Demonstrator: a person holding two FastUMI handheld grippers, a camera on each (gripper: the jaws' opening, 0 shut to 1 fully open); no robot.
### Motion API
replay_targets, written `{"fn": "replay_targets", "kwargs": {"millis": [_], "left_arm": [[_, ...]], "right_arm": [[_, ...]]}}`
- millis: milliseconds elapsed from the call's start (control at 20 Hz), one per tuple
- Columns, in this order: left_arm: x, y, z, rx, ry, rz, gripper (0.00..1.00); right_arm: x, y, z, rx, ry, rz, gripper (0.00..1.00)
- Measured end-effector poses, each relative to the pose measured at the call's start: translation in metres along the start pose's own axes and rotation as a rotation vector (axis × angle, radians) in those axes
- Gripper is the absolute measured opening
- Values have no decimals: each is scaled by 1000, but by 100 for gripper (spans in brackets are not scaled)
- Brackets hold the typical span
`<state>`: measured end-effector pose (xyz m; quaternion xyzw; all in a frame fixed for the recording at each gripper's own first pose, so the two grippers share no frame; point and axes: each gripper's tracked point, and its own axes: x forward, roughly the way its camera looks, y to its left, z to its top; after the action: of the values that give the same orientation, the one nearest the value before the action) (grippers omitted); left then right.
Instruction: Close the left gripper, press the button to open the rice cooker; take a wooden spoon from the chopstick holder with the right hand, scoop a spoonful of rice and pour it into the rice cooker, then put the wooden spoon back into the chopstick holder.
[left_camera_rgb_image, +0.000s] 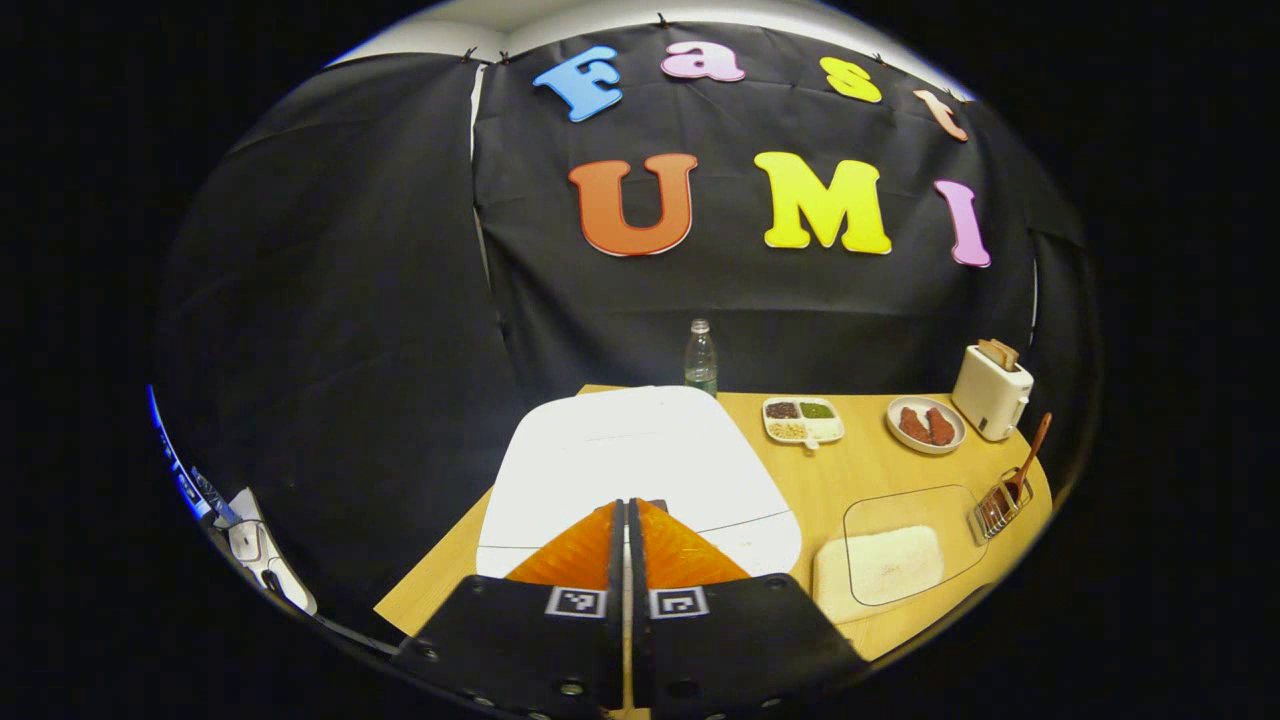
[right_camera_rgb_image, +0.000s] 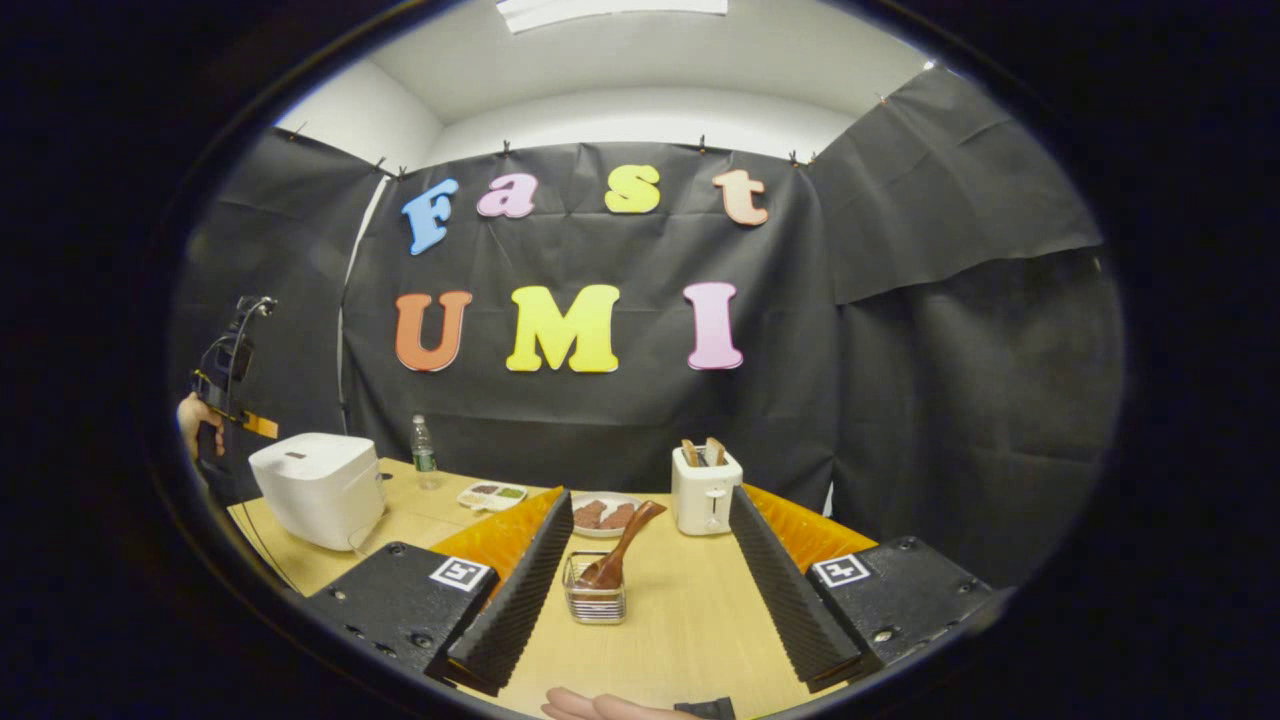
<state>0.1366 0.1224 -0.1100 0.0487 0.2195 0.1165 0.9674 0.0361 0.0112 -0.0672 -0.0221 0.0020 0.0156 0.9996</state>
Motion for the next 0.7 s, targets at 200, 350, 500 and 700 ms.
{"fn": "replay_targets", "kwargs": {"millis": [200, 350, 500, 700], "left_arm": [[15, -4, -3, -8, 32, 10, 1], [27, -7, -2, -2, 38, 12, 0], [37, -4, -8, -8, 58, 25, 0], [42, -6, -19, -23, 89, 13, 0]], "right_arm": [[9, -6, -17, 11, 30, -4, 95], [15, -11, -28, 26, 55, -5, 95], [20, -12, -41, 31, 84, 3, 95], [24, -18, -48, 21, 92, -4, 95]]}}
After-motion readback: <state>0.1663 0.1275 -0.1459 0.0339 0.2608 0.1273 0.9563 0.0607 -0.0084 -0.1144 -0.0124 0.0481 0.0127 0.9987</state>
